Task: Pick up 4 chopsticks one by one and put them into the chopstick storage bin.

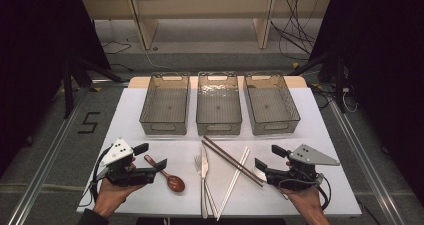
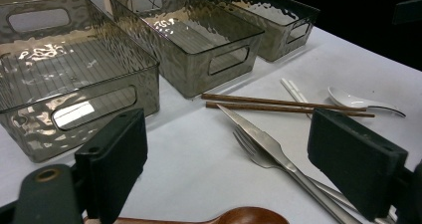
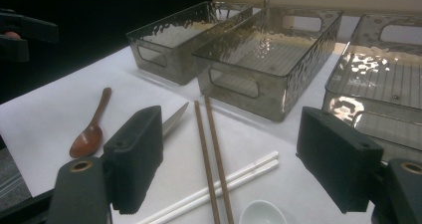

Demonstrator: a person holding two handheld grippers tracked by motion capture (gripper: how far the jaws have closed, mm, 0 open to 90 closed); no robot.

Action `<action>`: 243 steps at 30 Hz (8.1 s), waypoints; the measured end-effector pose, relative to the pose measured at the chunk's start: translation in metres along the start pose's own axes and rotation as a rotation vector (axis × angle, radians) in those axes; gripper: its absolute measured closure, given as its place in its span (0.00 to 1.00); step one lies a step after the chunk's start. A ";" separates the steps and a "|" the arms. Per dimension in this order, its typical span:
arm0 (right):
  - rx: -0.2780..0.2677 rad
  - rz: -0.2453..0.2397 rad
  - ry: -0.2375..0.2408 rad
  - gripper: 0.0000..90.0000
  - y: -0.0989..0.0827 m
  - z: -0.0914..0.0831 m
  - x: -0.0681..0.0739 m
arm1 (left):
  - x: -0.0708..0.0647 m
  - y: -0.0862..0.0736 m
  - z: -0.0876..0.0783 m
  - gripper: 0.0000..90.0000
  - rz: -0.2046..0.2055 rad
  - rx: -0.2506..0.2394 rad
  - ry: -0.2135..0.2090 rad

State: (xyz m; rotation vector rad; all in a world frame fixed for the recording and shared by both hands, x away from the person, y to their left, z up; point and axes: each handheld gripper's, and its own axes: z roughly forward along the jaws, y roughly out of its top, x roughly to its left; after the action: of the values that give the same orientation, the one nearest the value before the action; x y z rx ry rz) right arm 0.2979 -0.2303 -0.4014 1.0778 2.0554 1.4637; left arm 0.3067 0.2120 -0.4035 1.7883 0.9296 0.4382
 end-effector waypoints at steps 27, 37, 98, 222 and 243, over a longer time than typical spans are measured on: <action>0.404 -0.115 0.038 0.40 0.044 0.054 -0.011 | 0.002 0.001 0.001 0.17 -0.024 0.002 0.006; 0.642 -0.167 0.072 0.45 0.038 0.089 -0.009 | 0.001 0.001 0.001 0.17 -0.023 0.003 0.005; 0.941 -0.217 0.071 0.96 0.010 0.151 0.001 | 0.002 0.002 -0.001 0.17 -0.016 0.000 0.009; 0.628 -0.382 0.173 0.39 0.055 0.085 0.033 | -0.013 0.037 0.083 0.93 0.389 0.630 -0.284; 0.672 -0.271 0.118 0.32 0.024 0.080 0.019 | 0.050 0.080 0.071 0.93 0.171 0.495 -0.019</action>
State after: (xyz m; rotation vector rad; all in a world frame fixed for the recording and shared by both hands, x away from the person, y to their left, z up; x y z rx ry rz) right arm 0.3504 -0.1625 -0.4068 0.8858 2.7424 0.7251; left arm 0.4173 0.1922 -0.3665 2.3290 0.9292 0.3129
